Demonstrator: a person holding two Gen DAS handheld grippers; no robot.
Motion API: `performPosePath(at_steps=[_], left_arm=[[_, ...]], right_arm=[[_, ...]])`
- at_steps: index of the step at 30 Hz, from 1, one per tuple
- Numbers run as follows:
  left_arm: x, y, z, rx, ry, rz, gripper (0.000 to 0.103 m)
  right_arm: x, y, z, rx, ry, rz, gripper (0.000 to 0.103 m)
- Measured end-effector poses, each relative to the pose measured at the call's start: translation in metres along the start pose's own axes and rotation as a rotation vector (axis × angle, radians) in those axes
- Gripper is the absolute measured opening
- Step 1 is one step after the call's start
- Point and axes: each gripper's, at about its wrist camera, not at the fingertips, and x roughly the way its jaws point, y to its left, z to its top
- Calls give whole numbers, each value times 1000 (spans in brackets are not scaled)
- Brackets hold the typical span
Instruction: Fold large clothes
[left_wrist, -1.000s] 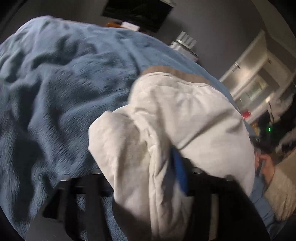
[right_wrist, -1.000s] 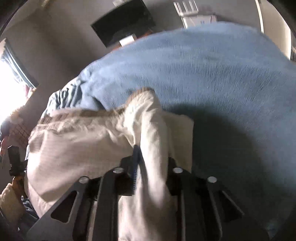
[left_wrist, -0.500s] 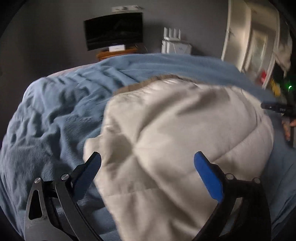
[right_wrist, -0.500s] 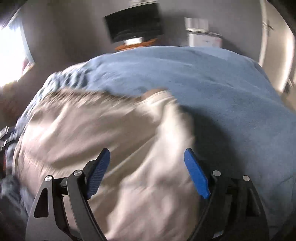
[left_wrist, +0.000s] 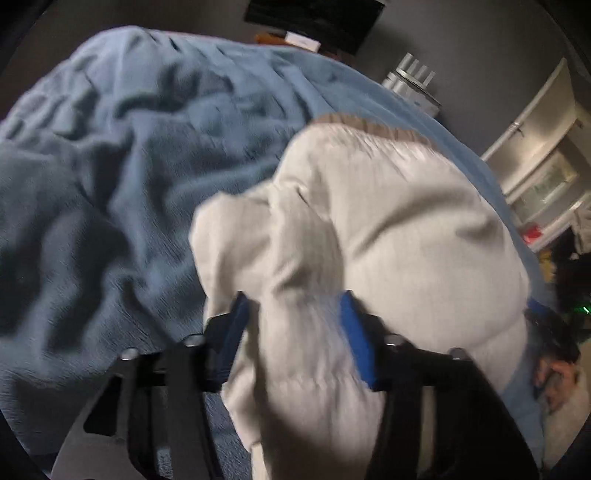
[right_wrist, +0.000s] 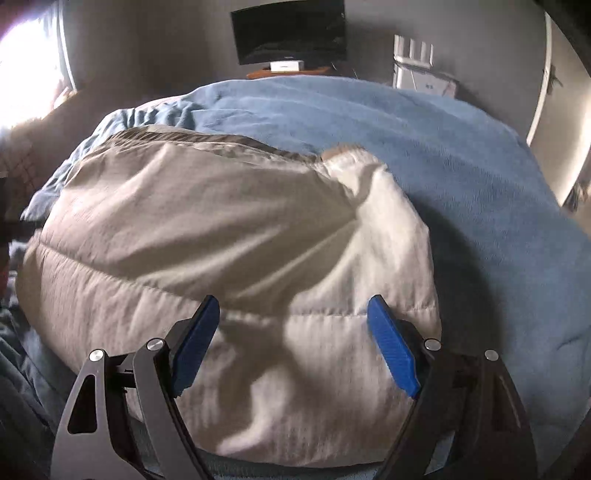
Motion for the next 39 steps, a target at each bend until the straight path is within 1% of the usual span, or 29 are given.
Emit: performPosePath(at_steps=[1, 2, 5, 6, 8, 9, 10, 11, 13, 15, 16, 17, 18, 19, 22, 24, 26, 28, 30, 31, 32, 33, 34, 36, 39], left_arm=[[-1, 0, -2, 3, 6, -13, 17], [-4, -3, -3, 14, 6, -18, 12], [-23, -15, -12, 91, -27, 28, 8], [-28, -15, -16, 94, -32, 30, 8], [-37, -10, -27, 90, -17, 24, 8], [-36, -8, -30, 90, -1, 28, 8], [-32, -6, -37, 106, 25, 47, 8], [-30, -6, -41, 114, 33, 58, 8], [-30, -6, -42, 116, 21, 61, 8], [-38, -10, -41, 127, -15, 72, 13], [-43, -12, -40, 130, -30, 81, 23], [-48, -14, -40, 133, -38, 71, 50], [-54, -17, -40, 140, -56, 80, 66], [-60, -21, -41, 158, -75, 85, 75], [-73, -45, -47, 248, -88, 95, 75], [-78, -63, -53, 292, -102, 89, 79], [-77, -89, -62, 330, -110, 71, 90], [-64, -108, -70, 337, -93, 53, 94], [-43, -125, -76, 329, -64, 53, 96], [-32, -128, -77, 325, -49, 67, 96], [-16, -134, -77, 324, -29, 106, 96], [-7, -138, -75, 328, -21, 134, 96], [4, -143, -70, 330, -29, 171, 98], [14, -147, -49, 298, -66, 182, 98], [27, -151, -11, 270, -84, 203, 97]], right_arm=[[1, -2, -2, 3, -1, 4, 79], [1, -3, -3, 0, -1, 2, 78], [0, -1, -5, -24, -6, -8, 78], [-2, -1, -5, -30, -8, -8, 78], [-4, 0, -5, -31, -13, 2, 78], [-4, 0, -6, -28, -13, 9, 78], [-4, 1, -6, -29, -10, 13, 78], [-2, 2, -6, -33, -7, 13, 78], [-2, 4, -7, -40, -4, 7, 78], [-5, 3, -8, -38, -2, 14, 78], [-8, 2, -9, -37, -2, 15, 78], [-12, 0, -10, -35, 2, 14, 78], [-15, -1, -12, -33, 8, 15, 78], [-19, -2, -13, -31, 11, 18, 78], [-30, -2, -24, -29, 19, 29, 79], [-33, 3, -33, -39, 40, 31, 79], [-30, 8, -40, -51, 57, 19, 79], [-21, 16, -43, -59, 76, 15, 81], [-14, 25, -40, -77, 63, -1, 85], [-12, 29, -37, -86, 54, -4, 86], [-9, 34, -32, -96, 45, -11, 87], [-4, 40, -24, -108, 36, -20, 87], [0, 44, -17, -116, 32, -19, 87], [13, 49, 2, -117, 27, -20, 88], [36, 55, 32, -106, 33, -12, 90]])
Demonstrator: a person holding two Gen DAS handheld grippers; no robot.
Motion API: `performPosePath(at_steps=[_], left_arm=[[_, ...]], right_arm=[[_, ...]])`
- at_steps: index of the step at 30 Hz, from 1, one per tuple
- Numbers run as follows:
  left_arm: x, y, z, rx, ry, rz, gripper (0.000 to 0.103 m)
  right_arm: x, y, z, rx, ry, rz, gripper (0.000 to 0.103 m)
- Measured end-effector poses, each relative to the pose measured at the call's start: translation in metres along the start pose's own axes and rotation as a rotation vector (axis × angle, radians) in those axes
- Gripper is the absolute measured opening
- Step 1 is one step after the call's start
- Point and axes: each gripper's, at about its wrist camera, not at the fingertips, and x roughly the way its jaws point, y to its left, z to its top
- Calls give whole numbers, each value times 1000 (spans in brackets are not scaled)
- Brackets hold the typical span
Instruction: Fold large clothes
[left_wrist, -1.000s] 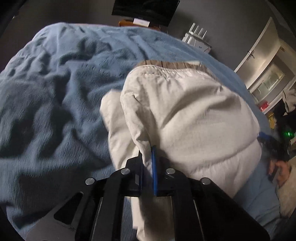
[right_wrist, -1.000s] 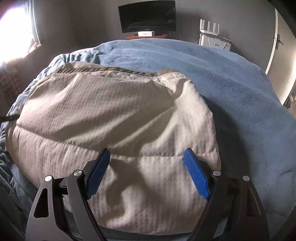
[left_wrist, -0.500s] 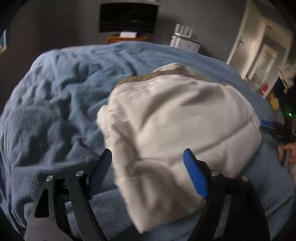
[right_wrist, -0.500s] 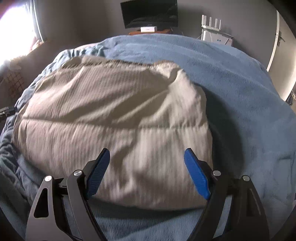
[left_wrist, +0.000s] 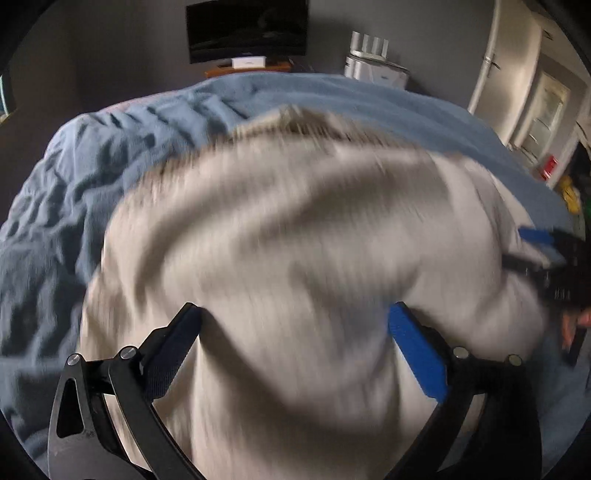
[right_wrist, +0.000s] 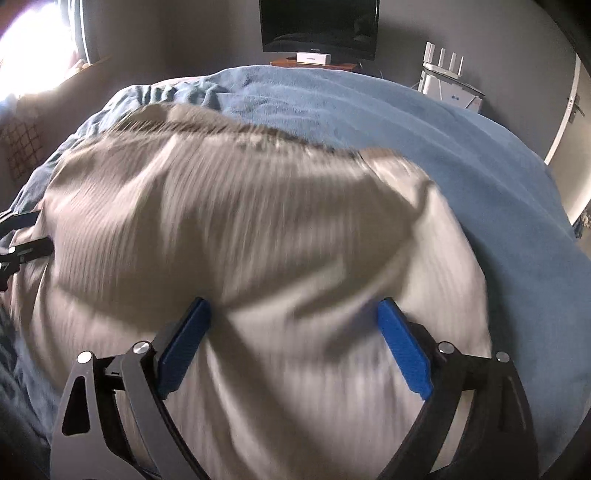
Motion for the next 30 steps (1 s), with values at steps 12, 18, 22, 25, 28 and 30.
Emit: performPosePath(at_steps=[12, 18, 22, 25, 28, 30], left_arm=[[83, 40, 77, -81, 166, 113, 98], [106, 40, 59, -52, 206, 120, 98], [110, 37, 52, -30, 222, 124, 98], [111, 36, 48, -18, 226, 126, 98], [113, 36, 48, -14, 224, 129, 98], [115, 35, 47, -12, 225, 131, 98]], right_arm=[[87, 17, 100, 35, 122, -27, 95], [119, 19, 84, 36, 193, -23, 97], [122, 23, 76, 22, 197, -41, 97], [123, 24, 72, 17, 197, -52, 97], [124, 26, 70, 11, 198, -63, 97], [126, 26, 69, 10, 199, -65, 97]])
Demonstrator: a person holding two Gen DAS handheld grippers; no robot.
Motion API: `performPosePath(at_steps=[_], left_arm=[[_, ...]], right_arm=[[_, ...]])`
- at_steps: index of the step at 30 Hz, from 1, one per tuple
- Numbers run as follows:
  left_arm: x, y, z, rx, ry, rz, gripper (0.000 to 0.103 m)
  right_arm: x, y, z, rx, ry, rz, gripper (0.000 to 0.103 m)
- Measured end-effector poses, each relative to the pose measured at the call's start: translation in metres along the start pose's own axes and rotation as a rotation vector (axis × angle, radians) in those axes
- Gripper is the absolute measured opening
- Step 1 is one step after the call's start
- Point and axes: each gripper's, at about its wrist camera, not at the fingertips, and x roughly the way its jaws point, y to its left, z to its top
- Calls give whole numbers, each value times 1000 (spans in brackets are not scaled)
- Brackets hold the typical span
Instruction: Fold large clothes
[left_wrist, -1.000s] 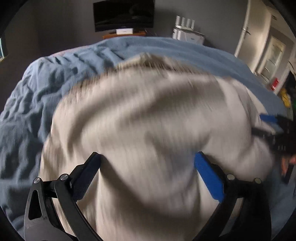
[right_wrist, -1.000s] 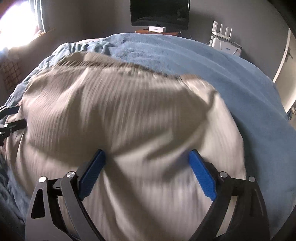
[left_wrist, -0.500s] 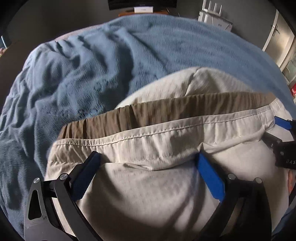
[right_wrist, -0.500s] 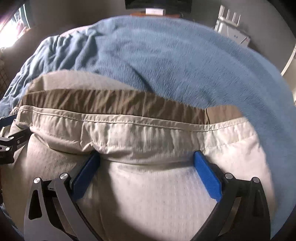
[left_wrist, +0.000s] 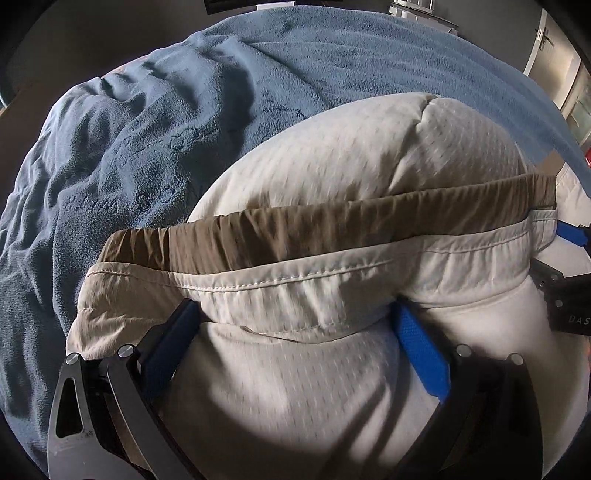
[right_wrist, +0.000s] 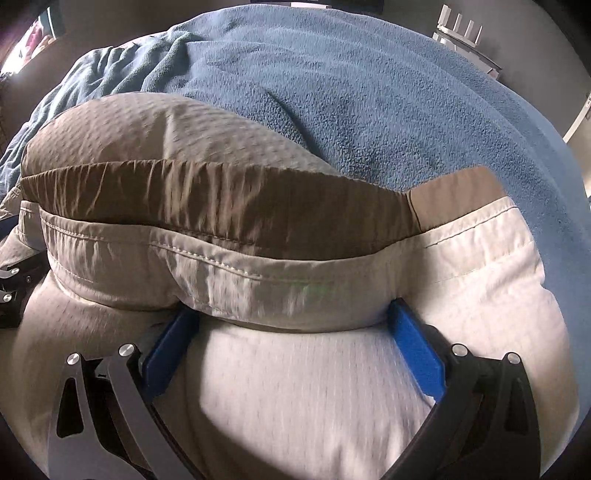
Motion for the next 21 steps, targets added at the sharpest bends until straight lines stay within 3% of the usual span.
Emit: performPosePath(at_steps=[17, 21], left_arm=[[13, 0, 5, -6, -14, -10, 98], [-3, 3, -5, -8, -92, -13, 98]], right_arm=[[4, 0, 1, 4, -9, 6, 97], [-5, 1, -7, 16, -69, 3, 97]])
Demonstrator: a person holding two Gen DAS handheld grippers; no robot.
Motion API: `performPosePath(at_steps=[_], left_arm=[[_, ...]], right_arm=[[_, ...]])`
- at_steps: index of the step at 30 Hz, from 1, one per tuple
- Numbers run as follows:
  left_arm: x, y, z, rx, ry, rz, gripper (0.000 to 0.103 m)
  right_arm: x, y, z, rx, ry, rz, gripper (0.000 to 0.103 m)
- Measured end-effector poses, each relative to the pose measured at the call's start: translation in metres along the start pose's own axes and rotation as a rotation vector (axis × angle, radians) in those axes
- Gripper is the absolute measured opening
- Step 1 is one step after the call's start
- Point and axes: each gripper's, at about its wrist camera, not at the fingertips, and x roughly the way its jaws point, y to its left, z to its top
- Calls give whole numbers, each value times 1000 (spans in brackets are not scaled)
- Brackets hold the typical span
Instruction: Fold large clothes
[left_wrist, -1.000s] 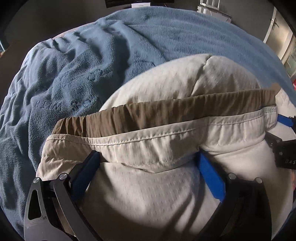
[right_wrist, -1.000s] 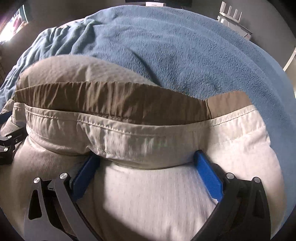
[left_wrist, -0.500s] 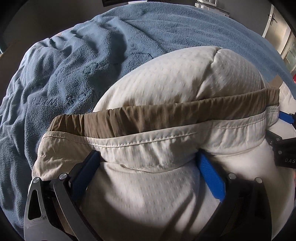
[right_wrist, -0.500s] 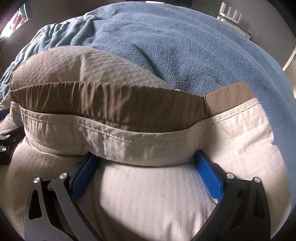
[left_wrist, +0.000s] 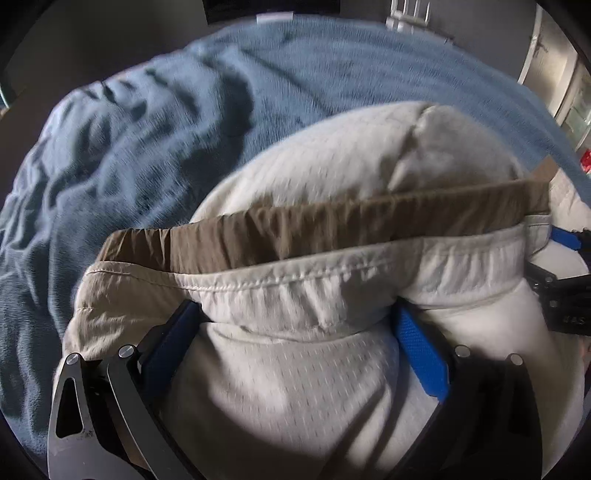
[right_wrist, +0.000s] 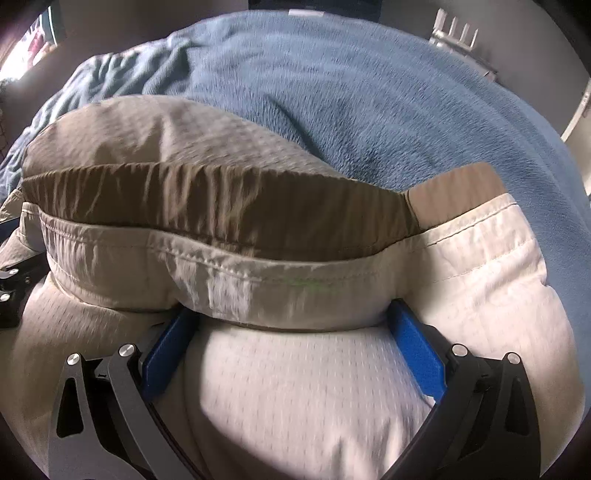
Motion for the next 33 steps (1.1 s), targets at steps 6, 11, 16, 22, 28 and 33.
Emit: performPosePath(at_steps=[6, 11, 16, 22, 28, 33], left_arm=[[-75, 13, -38, -32, -136, -83, 97], [-80, 43, -75, -83, -76, -99, 98], [-65, 47, -90, -83, -61, -120, 98], [-79, 48, -90, -135, -41, -93, 97], [-120, 21, -123, -45, -111, -93, 97], [-105, 9, -155, 40, -74, -68, 98]], right_arm=[[-62, -15, -34, 46, -165, 59, 97], [-87, -36, -72, 42, -189, 31, 97], [-75, -63, -96, 118, -168, 60, 97], [-94, -61, -94, 166, -140, 0, 96], [-139, -19, -124, 55, -231, 81, 96], [-118, 0, -139, 7, -152, 95, 96]])
